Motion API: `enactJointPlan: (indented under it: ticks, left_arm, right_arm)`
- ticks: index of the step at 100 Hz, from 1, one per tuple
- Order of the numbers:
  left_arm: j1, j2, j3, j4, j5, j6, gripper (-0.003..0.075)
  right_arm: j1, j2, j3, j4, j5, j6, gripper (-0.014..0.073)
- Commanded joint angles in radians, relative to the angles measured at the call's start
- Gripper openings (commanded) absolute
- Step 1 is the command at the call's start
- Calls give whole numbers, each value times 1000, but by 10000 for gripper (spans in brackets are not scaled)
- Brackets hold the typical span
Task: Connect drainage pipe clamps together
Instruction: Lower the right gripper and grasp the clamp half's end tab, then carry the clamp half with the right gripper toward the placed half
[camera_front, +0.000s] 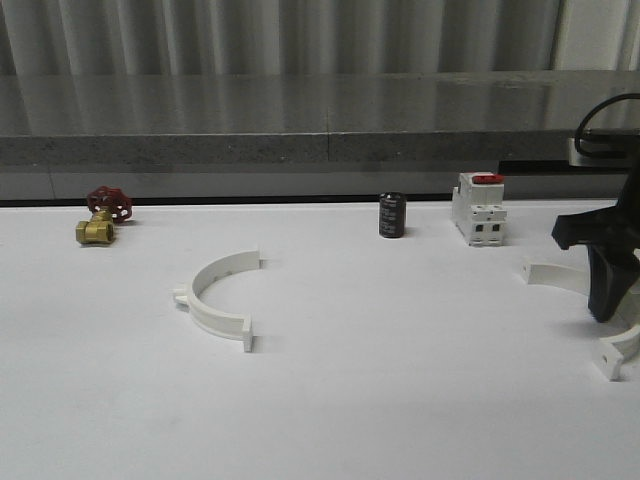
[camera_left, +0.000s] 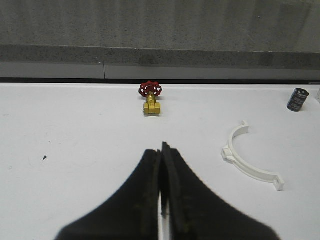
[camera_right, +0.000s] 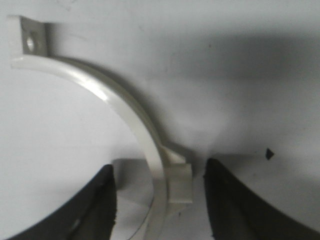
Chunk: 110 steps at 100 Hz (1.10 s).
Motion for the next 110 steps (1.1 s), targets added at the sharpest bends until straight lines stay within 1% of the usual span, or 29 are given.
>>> enactJointPlan:
  ticks: [1, 9, 14, 19, 26, 51, 68, 83, 97, 110]
  left_arm:
    - [1, 10, -24, -13, -70, -3, -21]
    - [1, 10, -24, -13, -70, -3, -21]
    - [1, 10, -24, -13, -70, -3, -21]
    - [1, 10, -24, -13, -70, -3, -21]
    - [1, 10, -24, -13, -70, -3, -21]
    - [1, 10, -24, -13, -70, -3, -21]
    - [1, 10, -24, -13, -70, -3, -21]
    - [1, 10, -24, -13, -70, -3, -21]
    - [1, 10, -24, -13, -70, -3, -21]
    - [1, 10, -24, -13, -70, -3, -21]
  right_arm:
    - [-1, -33, -24, -1, 7, -4, 228]
    - [-1, -33, -24, -1, 8, -4, 117]
    - [-1, -33, -24, -1, 8, -4, 71]
    - [-1, -33, -24, -1, 8, -4, 38]
    - [-1, -33, -24, -2, 8, -4, 15]
    - [-1, -32, -24, 0, 11, -4, 15]
    - [23, -34, -73, 92, 79, -4, 18]
    - [116, -35, -150, 92, 113, 17, 31]
    - [226, -25, -217, 81, 106, 130, 31]
    - [323, 11, -289, 17, 112, 246, 31]
